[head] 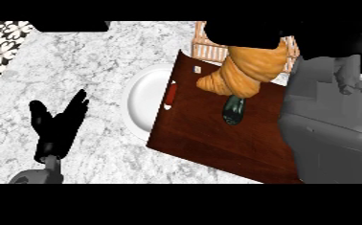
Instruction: Pick the croissant from the tray and place it in the tiered shelf
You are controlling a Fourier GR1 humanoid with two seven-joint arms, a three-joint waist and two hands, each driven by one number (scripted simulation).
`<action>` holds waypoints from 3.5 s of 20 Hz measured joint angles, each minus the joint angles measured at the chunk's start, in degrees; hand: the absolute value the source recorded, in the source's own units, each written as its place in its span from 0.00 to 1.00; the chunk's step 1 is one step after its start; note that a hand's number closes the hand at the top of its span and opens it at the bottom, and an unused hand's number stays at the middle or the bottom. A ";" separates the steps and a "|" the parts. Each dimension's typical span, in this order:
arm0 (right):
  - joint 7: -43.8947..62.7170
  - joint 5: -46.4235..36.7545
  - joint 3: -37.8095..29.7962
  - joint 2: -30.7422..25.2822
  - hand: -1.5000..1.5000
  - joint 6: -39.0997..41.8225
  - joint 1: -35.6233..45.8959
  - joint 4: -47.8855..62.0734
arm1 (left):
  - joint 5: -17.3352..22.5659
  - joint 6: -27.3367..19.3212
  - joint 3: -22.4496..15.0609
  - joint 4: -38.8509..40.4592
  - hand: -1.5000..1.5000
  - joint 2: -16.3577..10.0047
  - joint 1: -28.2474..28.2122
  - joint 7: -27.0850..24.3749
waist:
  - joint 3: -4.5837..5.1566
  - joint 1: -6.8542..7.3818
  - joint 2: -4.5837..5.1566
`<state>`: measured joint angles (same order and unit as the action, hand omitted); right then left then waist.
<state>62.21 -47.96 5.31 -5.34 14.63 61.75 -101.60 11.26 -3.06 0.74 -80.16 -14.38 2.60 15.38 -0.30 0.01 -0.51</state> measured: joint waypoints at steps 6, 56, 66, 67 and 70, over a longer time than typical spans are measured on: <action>-2.83 2.39 -9.09 -5.11 1.00 2.22 7.06 7.91 | -0.23 0.44 0.10 -0.03 0.50 0.09 0.19 0.04 | -0.03 0.19 0.13; -34.10 5.18 -22.52 -18.07 0.00 -16.91 18.68 59.59 | -2.62 1.72 2.11 0.07 0.50 2.36 0.95 0.18 | -0.09 0.89 0.42; -34.78 14.43 -31.76 -16.77 0.00 -25.54 19.61 57.60 | -2.75 2.12 2.46 0.57 0.50 2.50 1.25 0.36 | -0.14 0.73 0.37; -34.58 14.78 -32.38 -17.26 0.00 -26.55 19.91 57.53 | -2.82 2.33 2.54 0.56 0.50 2.40 1.05 -0.17 | -0.13 0.76 0.38; -34.59 14.88 -33.62 -19.64 0.00 -29.29 19.77 57.10 | -2.52 3.07 2.84 0.42 0.50 2.07 0.73 -0.51 | -0.10 0.69 0.37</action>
<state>27.62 -33.08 -28.31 -24.98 -14.66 81.52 -44.51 8.74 0.01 3.58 -79.74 -12.31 3.33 14.86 -0.40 0.70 -0.14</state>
